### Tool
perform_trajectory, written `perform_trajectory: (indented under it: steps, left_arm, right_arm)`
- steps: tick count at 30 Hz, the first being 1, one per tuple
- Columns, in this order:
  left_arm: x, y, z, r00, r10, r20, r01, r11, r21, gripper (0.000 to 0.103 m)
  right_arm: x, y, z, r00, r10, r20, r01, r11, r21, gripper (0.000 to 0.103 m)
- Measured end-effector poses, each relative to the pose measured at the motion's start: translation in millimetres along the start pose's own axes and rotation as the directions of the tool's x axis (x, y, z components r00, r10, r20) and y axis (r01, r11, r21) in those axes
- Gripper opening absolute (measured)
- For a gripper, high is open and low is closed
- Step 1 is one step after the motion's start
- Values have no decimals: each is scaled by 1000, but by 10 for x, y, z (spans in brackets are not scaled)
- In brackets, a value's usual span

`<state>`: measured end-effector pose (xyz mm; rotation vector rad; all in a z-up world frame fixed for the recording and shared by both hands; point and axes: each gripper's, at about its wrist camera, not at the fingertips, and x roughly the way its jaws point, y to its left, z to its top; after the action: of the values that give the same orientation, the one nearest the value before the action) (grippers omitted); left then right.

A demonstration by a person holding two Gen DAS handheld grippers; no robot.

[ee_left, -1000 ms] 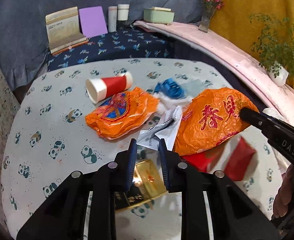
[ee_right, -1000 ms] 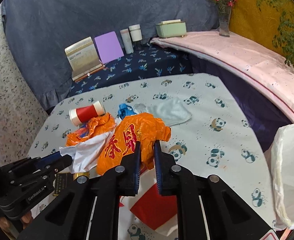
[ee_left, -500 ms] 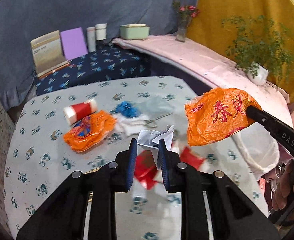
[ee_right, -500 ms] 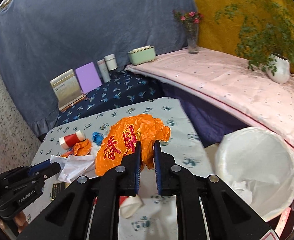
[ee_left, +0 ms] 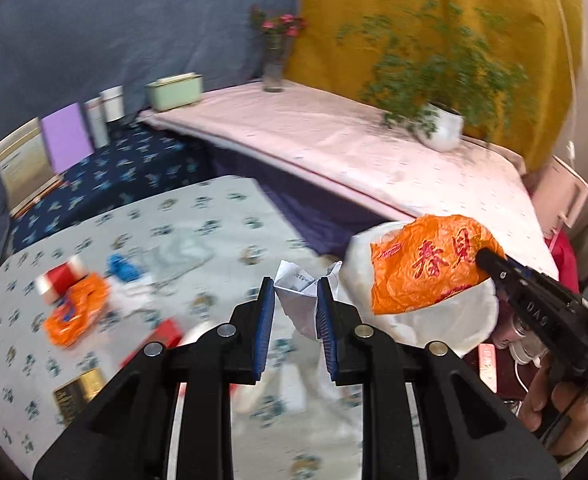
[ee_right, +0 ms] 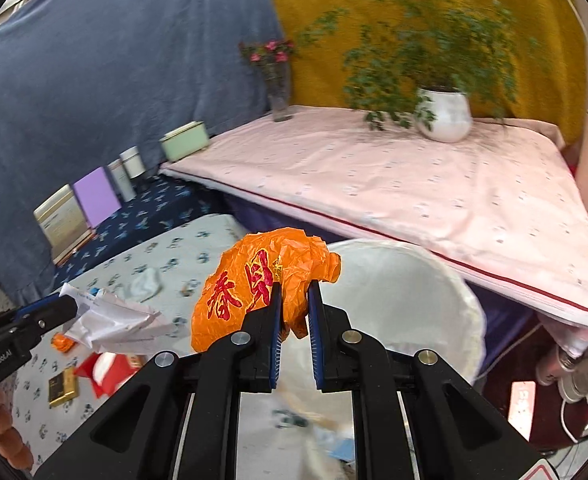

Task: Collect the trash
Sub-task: 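Carry the orange bag with the right tool into the bin and release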

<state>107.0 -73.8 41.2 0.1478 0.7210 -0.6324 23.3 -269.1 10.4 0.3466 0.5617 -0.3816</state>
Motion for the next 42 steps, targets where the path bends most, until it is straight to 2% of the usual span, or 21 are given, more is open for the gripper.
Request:
perform_trajectory:
  steps: [3, 10, 19, 25, 27, 33, 37, 42]
  left_arm:
    - [128, -267, 37, 999, -45, -11, 45, 999, 24, 21]
    - [496, -838, 91, 991, -124, -56, 129, 988, 80, 21]
    - [902, -1228, 84, 981, -163, -109, 175, 979, 107, 21]
    - [1063, -1253, 59, 979, -158, -130, 170, 981, 90, 25]
    - [1088, -1227, 47, 979, -154, -135, 166, 983, 82, 39]
    - [1071, -1173, 52, 984, -131, -120, 141, 986, 83, 53]
    - [1041, -1142, 62, 987, -121, -109, 130, 988, 85, 54]
    - [1036, -1072, 44, 988, -109, -109, 118, 990, 78, 55]
  right_arm:
    - [-38, -279, -26, 999, -53, 4, 53, 998, 22, 12]
    - [-39, -751, -125, 992, -122, -15, 123, 989, 84, 12]
    - [77, -1097, -223, 987, -156, -39, 160, 979, 128, 12]
    - [181, -1134, -199, 988, -147, -46, 152, 979, 134, 12]
    - [211, -1121, -179, 989, -142, -45, 147, 980, 132, 13]
    - [292, -1058, -120, 992, -124, -39, 128, 983, 131, 18]
    - [318, -991, -96, 993, -115, -34, 118, 986, 121, 18]
    - [336, -927, -80, 994, -109, -30, 112, 987, 115, 24]
